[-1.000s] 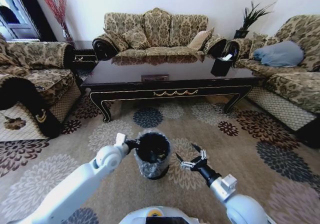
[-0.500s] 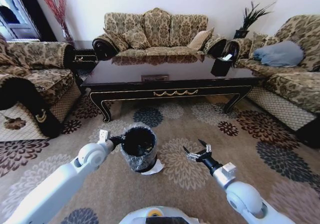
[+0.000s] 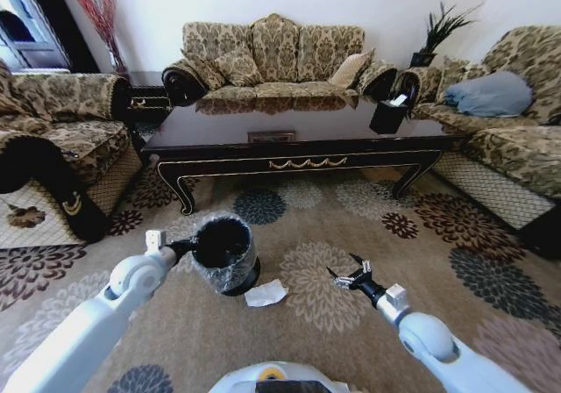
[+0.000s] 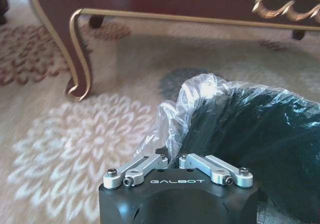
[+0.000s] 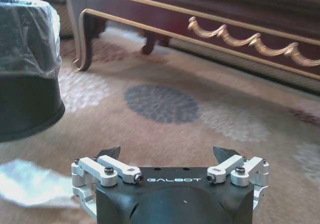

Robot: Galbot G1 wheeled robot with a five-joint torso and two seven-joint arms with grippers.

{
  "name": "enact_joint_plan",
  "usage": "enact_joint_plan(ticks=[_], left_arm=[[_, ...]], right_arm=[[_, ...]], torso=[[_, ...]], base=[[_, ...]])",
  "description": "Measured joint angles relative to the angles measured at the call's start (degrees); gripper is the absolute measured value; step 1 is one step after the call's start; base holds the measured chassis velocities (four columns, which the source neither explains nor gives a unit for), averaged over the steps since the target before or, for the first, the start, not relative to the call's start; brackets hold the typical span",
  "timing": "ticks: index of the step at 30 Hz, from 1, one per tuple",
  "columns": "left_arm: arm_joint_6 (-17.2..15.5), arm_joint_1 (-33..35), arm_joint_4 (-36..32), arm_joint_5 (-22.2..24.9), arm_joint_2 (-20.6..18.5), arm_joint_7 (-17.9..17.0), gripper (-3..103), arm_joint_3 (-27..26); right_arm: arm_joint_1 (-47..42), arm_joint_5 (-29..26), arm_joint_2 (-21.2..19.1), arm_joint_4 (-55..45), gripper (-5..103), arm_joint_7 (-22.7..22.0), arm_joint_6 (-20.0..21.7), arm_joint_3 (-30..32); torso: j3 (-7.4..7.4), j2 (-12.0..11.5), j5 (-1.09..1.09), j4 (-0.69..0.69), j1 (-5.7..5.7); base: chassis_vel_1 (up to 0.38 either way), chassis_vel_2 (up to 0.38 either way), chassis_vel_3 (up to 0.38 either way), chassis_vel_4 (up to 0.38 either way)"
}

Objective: Move to the front of the table and pick up the trash from the floor, then place it into the trash bin.

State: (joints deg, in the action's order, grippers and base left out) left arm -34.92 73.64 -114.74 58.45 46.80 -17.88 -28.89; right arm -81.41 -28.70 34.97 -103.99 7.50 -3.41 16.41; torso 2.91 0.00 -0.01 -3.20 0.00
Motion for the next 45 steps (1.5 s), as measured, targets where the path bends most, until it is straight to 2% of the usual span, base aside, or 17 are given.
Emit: enact_joint_plan(ticks=[1, 3, 5, 6, 7, 9, 11, 12, 13, 14, 18, 19, 25, 33, 38, 45], left_arm=[[0.0, 0.0, 0.0, 0.0, 0.0, 0.0, 4, 0.0], [0.0, 2.6, -0.3, -0.4, 0.9, 0.4, 4, -2.1], [0.0, 5.7, -0.7, -0.8, 2.1, 1.0, 4, -5.1], [0.0, 5.7, -0.7, -0.8, 2.1, 1.0, 4, -5.1], [0.0, 7.2, -1.1, -1.0, 2.9, 0.9, 4, -6.9], [0.0, 8.6, -1.5, -0.9, 3.5, 0.7, 4, -8.6], [-0.2, 10.4, -2.0, -0.4, 3.9, 0.6, 4, -11.2], [-0.2, 10.4, -2.0, -0.4, 3.9, 0.6, 4, -11.2], [-0.3, 11.1, -2.3, -0.1, 3.8, 0.7, 4, -12.4], [-0.3, 11.1, -2.3, -0.1, 3.8, 0.7, 4, -12.4], [-0.3, 11.6, -2.2, -0.1, 3.3, 0.9, 4, -13.7], [-0.3, 11.6, -2.2, -0.1, 3.3, 0.9, 4, -13.7], [-0.4, 10.8, -2.3, -0.4, 4.0, 0.8, 4, -12.9], [-0.4, 10.5, -2.3, -0.8, 4.7, 1.0, 4, -12.3], [-0.4, 10.0, -2.1, -0.8, 4.6, 1.2, 4, -12.7], [-0.4, 9.3, -2.8, -0.1, 3.6, 1.1, 4, -12.9]], right_arm=[[0.0, 0.0, 0.0, 0.0, 100, 0.0, 0.0, 0.0], [3.9, -0.6, -1.3, 2.8, 100, 0.8, -1.0, -3.9], [10.9, -1.9, -2.3, 6.9, 100, 1.8, -2.0, -11.3], [10.9, -1.9, -2.3, 6.9, 100, 1.8, -2.0, -11.3], [16.4, -2.3, -2.5, 9.7, 100, 2.7, -2.7, -16.8], [21.4, -2.6, -2.4, 12.1, 100, 3.3, -3.4, -22.7], [27.8, -3.0, -1.0, 15.4, 100, 4.0, -3.9, -30.8], [27.8, -3.0, -1.0, 15.4, 100, 4.0, -3.9, -30.8], [31.2, -3.5, 0.0, 16.9, 100, 4.6, -4.1, -35.0], [31.2, -3.5, 0.0, 16.9, 100, 4.6, -4.1, -35.0], [38.9, -3.0, 3.0, 20.3, 100, 6.2, -5.4, -46.0], [38.9, -3.0, 3.0, 20.3, 100, 6.2, -5.4, -46.0], [44.2, -2.8, 7.8, 23.4, 100, 6.3, -5.6, -56.2], [46.1, -3.1, 10.1, 24.7, 100, 6.1, -5.5, -62.1], [46.0, -3.8, 12.6, 27.4, 100, 5.5, -5.2, -61.4], [46.1, -4.4, 14.1, 29.4, 100, 5.3, -5.0, -60.7]], torso=[[0.0, 0.0, 0.0, 0.0, 0.0], [0.0, 0.0, 0.01, 0.01, 0.0], [0.0, 0.0, 0.01, 0.0, 0.0], [0.0, 0.0, 0.01, 0.0, 0.0], [0.0, 0.0, 0.02, 0.03, 0.0], [0.0, 0.0, -0.01, 0.03, 0.0], [0.0, 0.0, 0.03, 0.01, 0.0], [0.0, 0.0, 0.03, 0.01, 0.0], [0.0, 0.0, 0.02, 0.0, 0.0], [0.0, 0.0, 0.02, 0.0, 0.0], [0.0, 0.0, -0.01, 0.0, 0.0], [0.0, 0.0, -0.01, 0.0, 0.0], [0.0, 0.0, 0.01, -0.01, 0.0], [0.0, 0.0, 0.0, 0.0, 0.0], [0.0, 0.0, 0.0, 0.0, 0.0], [-0.01, 0.0, 0.0, 0.01, 0.0]], base=[[0.0, 0.0, 0.0, 0.0], [0.0, 0.0, 0.0, 0.0], [0.0, 0.0, 0.0, 0.0], [0.0, 0.0, 0.0, 0.0], [0.0, 0.0, 0.0, 0.0], [0.0, 0.0, 0.0, 0.0], [0.0, 0.0, 0.0, 0.0], [0.0, 0.0, 0.0, 0.0], [0.0, 0.0, 0.0, 0.0], [0.0, 0.0, 0.0, 0.0], [0.0, 0.0, 0.0, 0.0], [0.0, 0.0, 0.0, 0.0], [0.0, 0.0, 0.0, 0.0], [0.0, 0.0, 0.0, 0.0], [0.0, 0.0, 0.0, 0.0], [0.0, 0.0, 0.0, 0.0]])
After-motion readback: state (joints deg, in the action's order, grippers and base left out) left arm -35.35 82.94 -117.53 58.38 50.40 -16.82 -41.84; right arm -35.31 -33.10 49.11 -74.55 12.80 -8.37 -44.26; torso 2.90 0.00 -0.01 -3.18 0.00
